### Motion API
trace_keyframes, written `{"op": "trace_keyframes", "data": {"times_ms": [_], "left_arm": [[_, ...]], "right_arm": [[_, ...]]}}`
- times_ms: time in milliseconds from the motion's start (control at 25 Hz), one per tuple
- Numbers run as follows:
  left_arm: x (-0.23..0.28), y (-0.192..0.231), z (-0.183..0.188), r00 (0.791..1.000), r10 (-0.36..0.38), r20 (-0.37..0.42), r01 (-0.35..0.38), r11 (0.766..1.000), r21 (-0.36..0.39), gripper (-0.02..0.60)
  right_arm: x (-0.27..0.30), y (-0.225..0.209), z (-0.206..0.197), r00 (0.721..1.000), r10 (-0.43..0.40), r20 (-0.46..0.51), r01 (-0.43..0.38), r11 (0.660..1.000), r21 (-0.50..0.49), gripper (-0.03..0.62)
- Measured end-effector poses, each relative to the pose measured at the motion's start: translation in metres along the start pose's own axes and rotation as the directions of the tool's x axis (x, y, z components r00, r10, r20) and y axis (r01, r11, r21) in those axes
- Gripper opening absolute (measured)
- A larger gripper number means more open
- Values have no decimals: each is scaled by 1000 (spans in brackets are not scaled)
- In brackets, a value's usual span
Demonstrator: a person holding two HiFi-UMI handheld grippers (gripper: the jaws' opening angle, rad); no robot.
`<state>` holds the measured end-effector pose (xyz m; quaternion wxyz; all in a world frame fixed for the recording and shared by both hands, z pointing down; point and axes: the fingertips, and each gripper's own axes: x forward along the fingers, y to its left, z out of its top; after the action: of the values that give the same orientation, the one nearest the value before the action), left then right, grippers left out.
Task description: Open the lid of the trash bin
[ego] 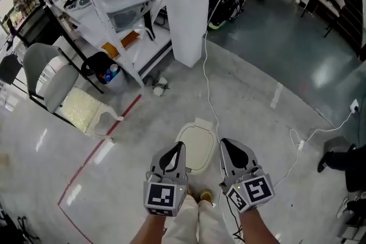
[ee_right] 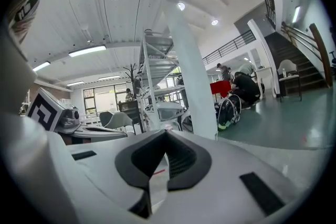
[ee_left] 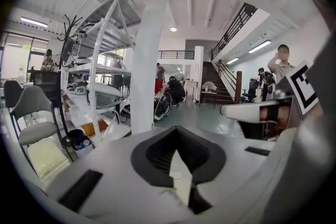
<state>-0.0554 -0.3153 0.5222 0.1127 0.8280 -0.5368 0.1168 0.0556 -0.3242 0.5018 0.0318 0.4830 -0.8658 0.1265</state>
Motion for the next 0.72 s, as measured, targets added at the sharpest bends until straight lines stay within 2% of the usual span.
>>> {"op": "trace_keyframes", "data": {"times_ms": [320,480,720], "left_arm": [[4,-2,-81,998,-2,-66,2,1000,-7,6],[12,5,-94,998,-4,-55,5,1000,14,6],[39,27,-110,994,10,-109,-15,999,-45,6]], "right_arm": [[-6,-4,-87,997,-5,-83,8,999,37,35],[-5,-3,-102,995,-2,-100,6,999,41,35],[-3,-1,-114,993,2,-122,4,999,47,35]]}}
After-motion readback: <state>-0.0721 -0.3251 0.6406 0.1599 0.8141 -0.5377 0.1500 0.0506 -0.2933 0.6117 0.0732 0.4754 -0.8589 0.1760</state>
